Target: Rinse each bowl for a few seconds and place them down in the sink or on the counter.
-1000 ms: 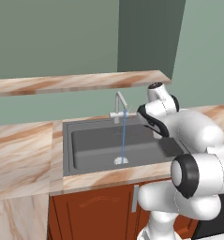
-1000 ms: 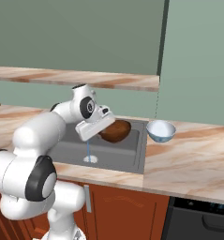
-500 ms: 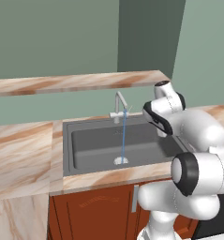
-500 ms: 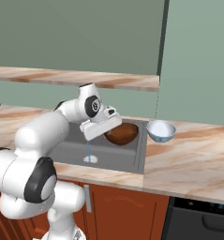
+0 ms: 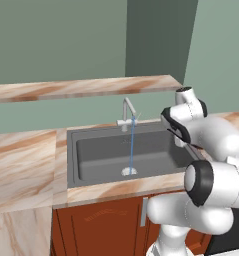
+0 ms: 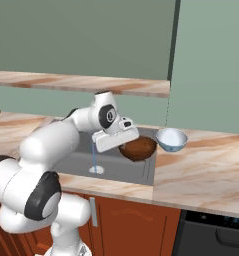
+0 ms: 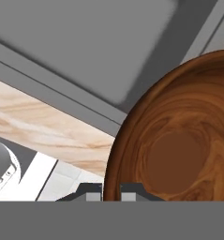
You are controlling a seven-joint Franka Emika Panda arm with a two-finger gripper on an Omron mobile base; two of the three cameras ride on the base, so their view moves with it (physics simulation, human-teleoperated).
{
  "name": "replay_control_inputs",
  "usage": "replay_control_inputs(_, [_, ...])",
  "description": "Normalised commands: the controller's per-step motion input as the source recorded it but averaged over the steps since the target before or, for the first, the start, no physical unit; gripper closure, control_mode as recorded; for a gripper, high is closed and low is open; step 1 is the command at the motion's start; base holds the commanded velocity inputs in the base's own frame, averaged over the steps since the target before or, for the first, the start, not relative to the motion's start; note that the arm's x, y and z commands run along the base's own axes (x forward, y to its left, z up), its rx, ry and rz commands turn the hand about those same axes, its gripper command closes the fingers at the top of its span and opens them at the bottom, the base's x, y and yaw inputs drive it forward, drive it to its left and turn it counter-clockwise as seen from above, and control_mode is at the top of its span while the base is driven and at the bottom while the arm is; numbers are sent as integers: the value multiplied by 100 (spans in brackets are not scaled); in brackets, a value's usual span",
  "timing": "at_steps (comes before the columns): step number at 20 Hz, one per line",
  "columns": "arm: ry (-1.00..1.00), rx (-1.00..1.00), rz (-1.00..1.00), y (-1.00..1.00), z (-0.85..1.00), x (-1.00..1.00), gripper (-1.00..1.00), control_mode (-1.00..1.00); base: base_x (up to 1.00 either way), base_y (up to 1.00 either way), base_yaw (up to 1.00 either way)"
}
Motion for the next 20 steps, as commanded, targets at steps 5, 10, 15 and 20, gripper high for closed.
replay_control_inputs(5, [0,4,-10,-36,-8,-6,100,-100,0,0,0])
replay_control_inputs(10, [0,5,-7,-36,-12,0,100,-100,0,0,0])
replay_control_inputs(15, [0,5,-7,-32,-16,1,100,-100,0,0,0])
replay_control_inputs(20, [0,3,-5,-26,-17,3,100,-100,0,0,0])
